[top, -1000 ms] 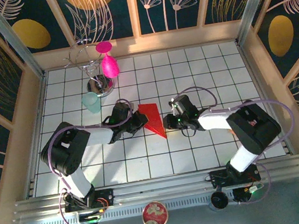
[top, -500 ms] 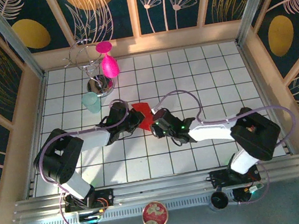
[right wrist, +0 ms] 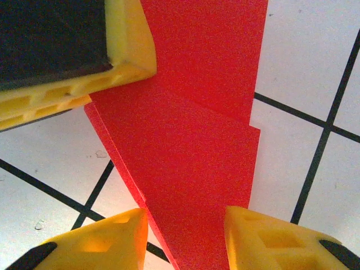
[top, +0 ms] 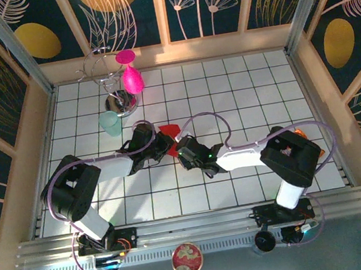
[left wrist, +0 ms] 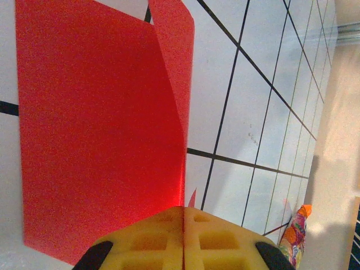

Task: Fold a paper plane with a square sheet of paper (pick it up from the middle)
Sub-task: Fourth fold the wing at the center of the table.

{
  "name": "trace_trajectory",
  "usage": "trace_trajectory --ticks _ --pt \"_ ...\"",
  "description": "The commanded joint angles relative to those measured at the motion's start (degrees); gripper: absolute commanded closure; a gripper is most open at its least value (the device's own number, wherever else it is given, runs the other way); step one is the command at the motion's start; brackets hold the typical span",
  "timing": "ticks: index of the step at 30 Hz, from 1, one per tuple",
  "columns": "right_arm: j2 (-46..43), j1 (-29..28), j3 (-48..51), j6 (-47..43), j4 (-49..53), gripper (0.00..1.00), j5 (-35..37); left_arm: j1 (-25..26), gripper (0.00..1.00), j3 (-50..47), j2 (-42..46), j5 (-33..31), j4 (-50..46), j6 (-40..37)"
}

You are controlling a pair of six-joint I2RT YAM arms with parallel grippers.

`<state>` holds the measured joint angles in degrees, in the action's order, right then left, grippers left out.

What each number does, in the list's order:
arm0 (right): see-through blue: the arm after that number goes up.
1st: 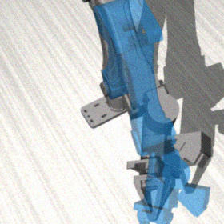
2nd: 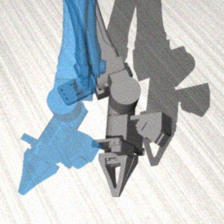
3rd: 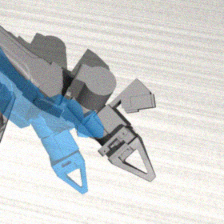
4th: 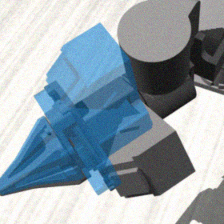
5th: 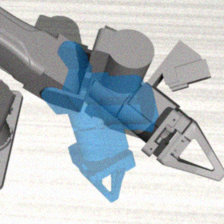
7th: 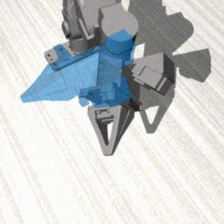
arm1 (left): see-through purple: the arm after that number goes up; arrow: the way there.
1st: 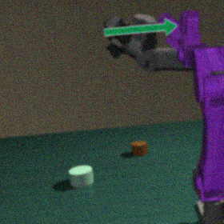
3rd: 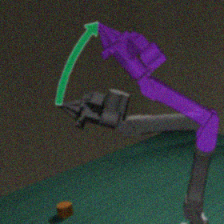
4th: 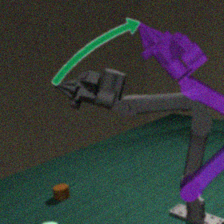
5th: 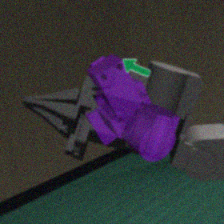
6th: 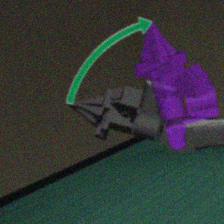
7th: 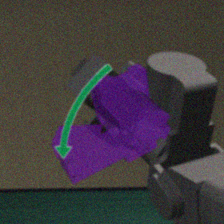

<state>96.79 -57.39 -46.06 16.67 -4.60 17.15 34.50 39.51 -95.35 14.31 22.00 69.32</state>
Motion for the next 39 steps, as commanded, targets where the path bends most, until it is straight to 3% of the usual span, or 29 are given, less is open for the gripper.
trace_trajectory --ticks 1,9,18,20,26,32,39 --pt "1.28 -0.32 -1.81 -1.30 0.02 0.60 2.08 0.29 0.93 0.40 0.26 -0.49 -1.42 1.49" --pt "2.69 -0.18 -2.89 -2.51 -0.21 0.67 2.38 0.32 0.92 0.22 0.34 -0.37 -1.45 1.68" --pt "2.28 0.16 -2.11 -3.64 -0.23 0.82 1.37 0.26 0.87 0.13 1.17 -1.20 -2.52 1.53" --pt "2.18 0.58 -1.76 -4.00 0.01 0.88 -0.41 0.20 0.84 0.13 1.75 -1.94 -3.38 1.28" --pt "0.64 2.06 0.07 -4.36 -0.58 0.90 -6.86 -1.94 0.74 -2.26 6.11 -3.96 -4.47 0.43" --pt "-0.50 4.02 1.10 -5.01 -0.76 0.93 -14.16 -4.07 0.55 -5.16 11.74 -6.26 -6.14 -0.35" --pt "-1.96 8.15 1.24 -3.71 -1.37 0.96 -26.41 -4.00 0.49 -8.74 16.06 -5.83 -5.46 -3.59"
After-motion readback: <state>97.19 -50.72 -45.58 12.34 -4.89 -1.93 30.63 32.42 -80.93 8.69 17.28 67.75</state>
